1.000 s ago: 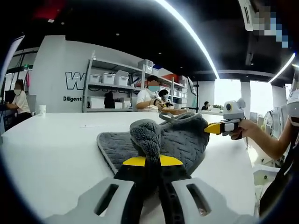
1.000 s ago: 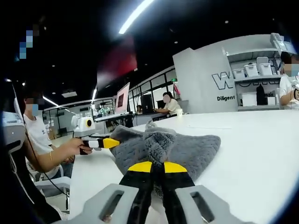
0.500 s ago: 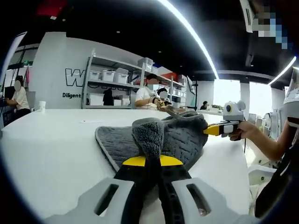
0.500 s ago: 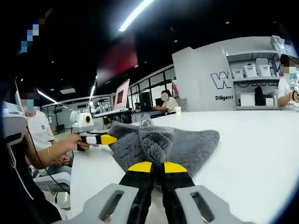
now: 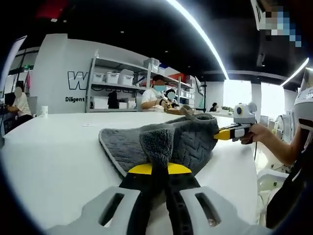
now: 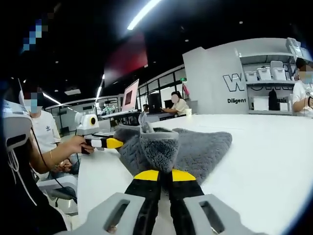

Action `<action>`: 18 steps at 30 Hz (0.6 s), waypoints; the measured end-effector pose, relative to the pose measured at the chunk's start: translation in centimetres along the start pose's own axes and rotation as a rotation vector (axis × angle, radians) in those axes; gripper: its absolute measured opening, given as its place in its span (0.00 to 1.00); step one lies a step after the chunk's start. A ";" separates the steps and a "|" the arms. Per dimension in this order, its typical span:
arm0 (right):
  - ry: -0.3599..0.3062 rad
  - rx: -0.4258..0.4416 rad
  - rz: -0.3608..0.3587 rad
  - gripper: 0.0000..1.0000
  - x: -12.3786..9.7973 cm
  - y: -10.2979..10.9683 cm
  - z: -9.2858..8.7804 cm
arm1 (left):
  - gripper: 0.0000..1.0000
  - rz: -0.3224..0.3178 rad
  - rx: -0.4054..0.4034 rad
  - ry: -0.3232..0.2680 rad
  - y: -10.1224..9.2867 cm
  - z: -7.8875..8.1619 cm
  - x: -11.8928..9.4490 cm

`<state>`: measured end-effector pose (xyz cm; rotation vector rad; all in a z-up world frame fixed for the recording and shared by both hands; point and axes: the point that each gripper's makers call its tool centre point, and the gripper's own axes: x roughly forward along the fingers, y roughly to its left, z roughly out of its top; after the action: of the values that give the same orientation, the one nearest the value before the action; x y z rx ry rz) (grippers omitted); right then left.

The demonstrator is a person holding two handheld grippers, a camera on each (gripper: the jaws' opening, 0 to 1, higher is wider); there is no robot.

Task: Open the folded towel by lifting each exposed corner and separating the folded layers until the towel lies flat within the target outline without major curled edges

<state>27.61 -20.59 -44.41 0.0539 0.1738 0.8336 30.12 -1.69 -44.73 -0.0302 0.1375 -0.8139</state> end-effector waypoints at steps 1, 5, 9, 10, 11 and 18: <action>0.003 -0.001 0.002 0.00 0.0 0.1 -0.1 | 0.06 0.001 0.005 0.005 -0.1 -0.1 -0.1; 0.008 0.028 0.008 0.00 -0.2 0.2 -0.3 | 0.06 -0.001 -0.002 0.015 -0.2 -0.1 -0.4; 0.023 0.024 0.015 0.00 -0.4 0.5 -0.6 | 0.06 0.003 0.000 0.031 -0.4 -0.4 -0.6; 0.025 0.025 0.016 0.00 -0.4 0.6 -0.7 | 0.06 0.003 0.005 0.035 -0.4 -0.4 -0.6; 0.025 0.033 0.021 0.00 -0.5 0.7 -0.8 | 0.06 0.003 0.010 0.039 -0.4 -0.4 -0.7; 0.041 0.043 0.037 0.00 -0.8 1.1 -1.5 | 0.06 0.003 0.007 0.056 -0.6 -0.7 -1.0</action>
<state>26.01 -20.51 -45.63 0.0806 0.2300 0.8678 28.90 -1.40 -45.25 -0.0006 0.1875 -0.8129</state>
